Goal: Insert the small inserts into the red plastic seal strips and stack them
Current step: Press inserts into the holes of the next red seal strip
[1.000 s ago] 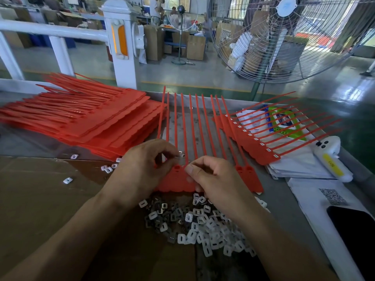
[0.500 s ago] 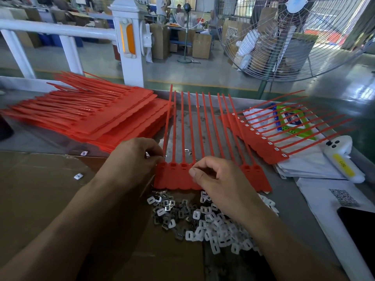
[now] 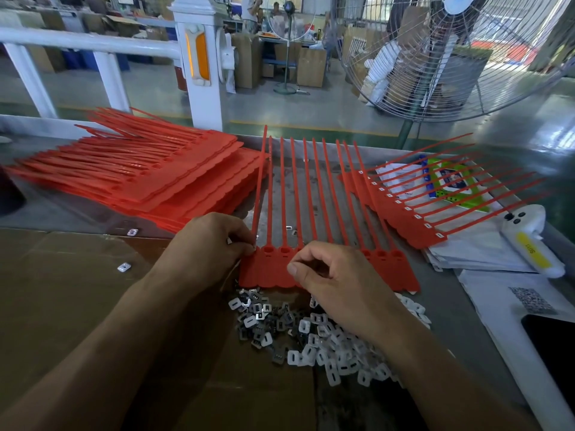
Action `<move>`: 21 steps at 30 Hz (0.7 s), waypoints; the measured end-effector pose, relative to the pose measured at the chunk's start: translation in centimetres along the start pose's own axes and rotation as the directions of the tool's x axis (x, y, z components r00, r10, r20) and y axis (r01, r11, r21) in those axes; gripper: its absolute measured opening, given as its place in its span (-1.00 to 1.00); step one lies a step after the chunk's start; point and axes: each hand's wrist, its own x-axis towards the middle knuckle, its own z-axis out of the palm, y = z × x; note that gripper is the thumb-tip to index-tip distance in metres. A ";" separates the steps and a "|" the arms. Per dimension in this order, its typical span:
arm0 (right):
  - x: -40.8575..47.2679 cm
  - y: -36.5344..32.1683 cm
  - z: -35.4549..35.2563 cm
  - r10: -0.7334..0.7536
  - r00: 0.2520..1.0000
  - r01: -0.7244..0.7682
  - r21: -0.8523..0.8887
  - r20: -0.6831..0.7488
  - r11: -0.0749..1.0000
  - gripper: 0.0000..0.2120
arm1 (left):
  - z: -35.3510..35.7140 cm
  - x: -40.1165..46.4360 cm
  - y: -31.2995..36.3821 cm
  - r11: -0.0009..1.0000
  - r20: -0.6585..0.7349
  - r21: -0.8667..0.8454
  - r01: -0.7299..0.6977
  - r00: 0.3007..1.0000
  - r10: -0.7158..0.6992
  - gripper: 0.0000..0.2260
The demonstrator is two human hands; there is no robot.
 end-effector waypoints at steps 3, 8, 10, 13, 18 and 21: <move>0.1 0.0 0.0 -0.003 1.000 0.003 -0.015 0.006 1.000 -0.89 | -0.1 0.0 0.1 1.000 0.004 -0.006 0.005 1.000 -0.005 -0.89; -0.1 -0.1 -0.2 -0.034 0.999 0.035 -0.036 0.034 0.999 -0.92 | -0.2 0.1 0.0 0.998 0.011 -0.054 0.030 1.000 -0.029 -0.84; -0.1 -0.1 -0.4 -0.060 0.995 0.065 -0.054 0.079 0.996 -0.93 | -0.2 0.1 -0.1 0.998 -0.022 -0.059 0.037 0.999 -0.038 -0.84; -0.1 -0.3 -0.8 -0.072 0.968 0.111 -0.153 0.238 0.982 -0.85 | -0.1 0.1 0.0 0.997 -0.072 -0.072 0.027 0.997 -0.032 -0.83; -0.2 -0.4 -0.5 -0.079 0.937 0.178 -0.273 0.340 0.945 -0.76 | 0.0 -0.1 0.4 0.992 -0.138 -0.125 -0.017 0.990 0.000 -0.84; -0.2 -0.4 -0.2 -0.108 0.946 0.187 -0.241 0.307 0.952 -0.86 | 0.2 -0.2 0.5 0.990 -0.153 -0.128 -0.061 0.987 0.041 -0.84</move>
